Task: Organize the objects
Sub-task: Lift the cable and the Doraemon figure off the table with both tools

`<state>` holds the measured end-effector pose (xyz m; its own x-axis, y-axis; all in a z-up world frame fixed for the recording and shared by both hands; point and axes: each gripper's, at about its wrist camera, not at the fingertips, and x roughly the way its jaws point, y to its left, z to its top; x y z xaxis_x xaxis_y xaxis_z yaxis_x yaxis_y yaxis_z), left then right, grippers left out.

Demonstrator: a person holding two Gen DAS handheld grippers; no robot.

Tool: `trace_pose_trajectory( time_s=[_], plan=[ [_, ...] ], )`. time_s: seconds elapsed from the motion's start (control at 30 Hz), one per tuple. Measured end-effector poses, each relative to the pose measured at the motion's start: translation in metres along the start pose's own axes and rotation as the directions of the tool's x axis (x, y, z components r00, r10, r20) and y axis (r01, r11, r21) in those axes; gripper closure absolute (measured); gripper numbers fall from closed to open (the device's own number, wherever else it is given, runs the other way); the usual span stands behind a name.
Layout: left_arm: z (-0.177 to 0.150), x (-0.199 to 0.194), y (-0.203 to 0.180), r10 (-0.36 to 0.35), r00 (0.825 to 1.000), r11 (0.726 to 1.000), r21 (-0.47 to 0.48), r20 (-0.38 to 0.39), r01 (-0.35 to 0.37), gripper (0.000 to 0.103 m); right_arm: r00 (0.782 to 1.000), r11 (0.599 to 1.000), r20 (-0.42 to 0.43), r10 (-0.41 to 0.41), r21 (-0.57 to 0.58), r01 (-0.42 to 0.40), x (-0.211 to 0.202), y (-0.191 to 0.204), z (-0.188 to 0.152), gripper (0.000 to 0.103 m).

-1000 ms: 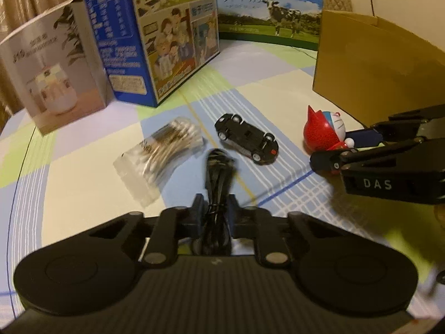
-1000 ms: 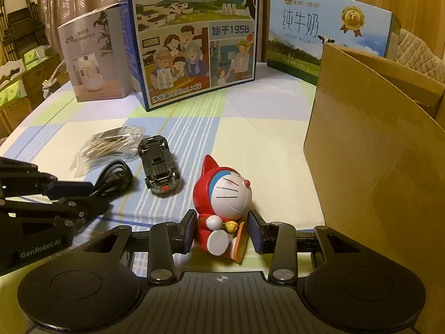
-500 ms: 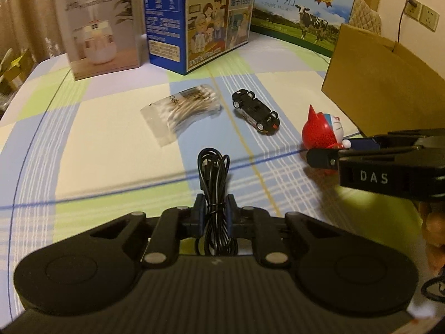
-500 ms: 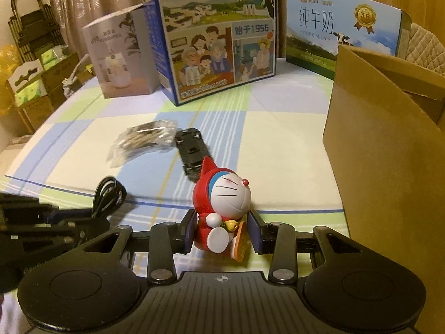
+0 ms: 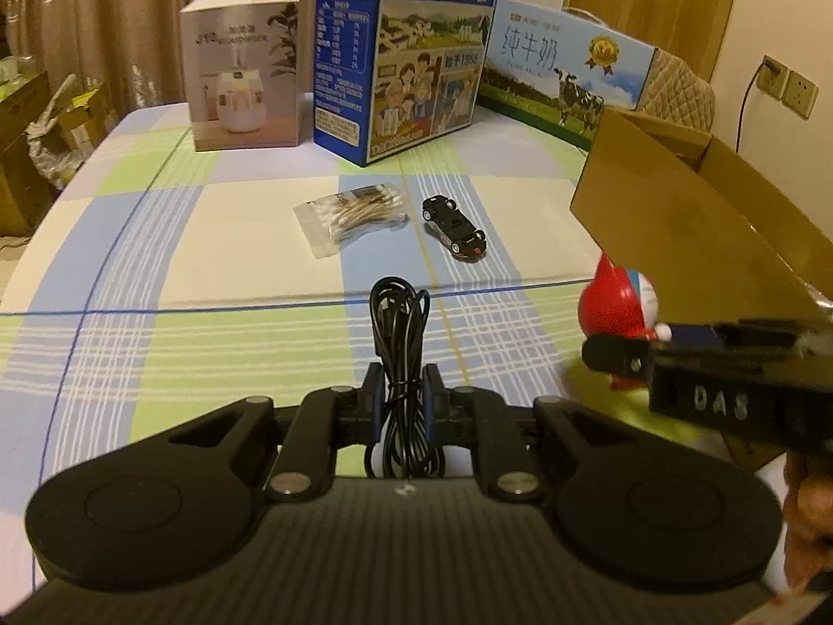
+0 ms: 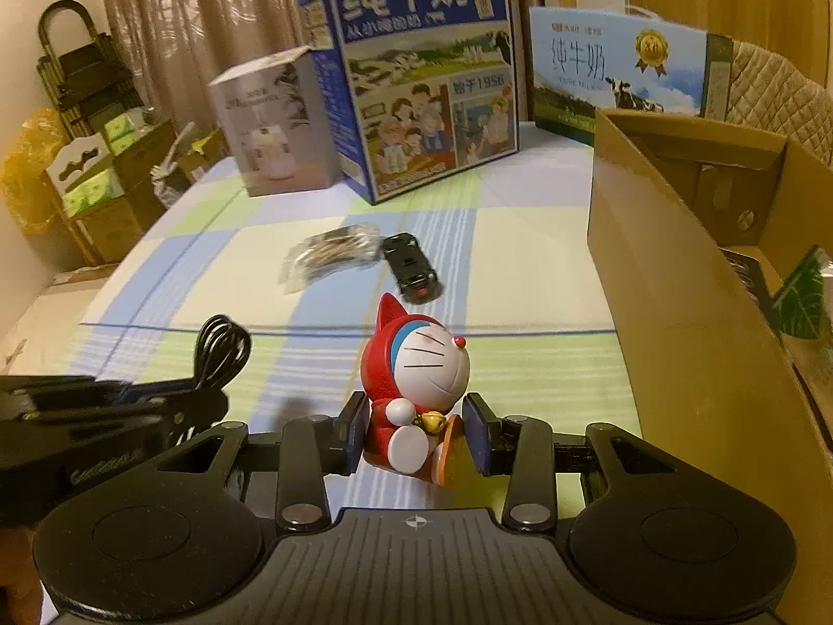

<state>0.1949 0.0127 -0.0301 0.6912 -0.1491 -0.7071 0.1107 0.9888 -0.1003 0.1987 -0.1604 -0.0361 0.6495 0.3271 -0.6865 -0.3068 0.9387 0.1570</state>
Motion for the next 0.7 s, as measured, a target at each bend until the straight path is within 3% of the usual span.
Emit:
trace_pose_trajectory(
  time_s=[0.23, 0.7],
  plan=[
    [-0.013, -0.050, -0.010, 0.006, 1.000, 1.000, -0.029, 0.023, -0.005, 0.092, 1.000, 1.000, 0.021, 0.016, -0.025, -0.015, -0.050, 0.019, -0.023, 0.067],
    [-0.028, -0.136, -0.031, 0.032, 0.996, 0.996, -0.087, 0.081, -0.025, 0.092, 0.997, 1.000, 0.075, 0.020, -0.011, -0.019, -0.135, 0.032, -0.035, 0.067]
  ],
)
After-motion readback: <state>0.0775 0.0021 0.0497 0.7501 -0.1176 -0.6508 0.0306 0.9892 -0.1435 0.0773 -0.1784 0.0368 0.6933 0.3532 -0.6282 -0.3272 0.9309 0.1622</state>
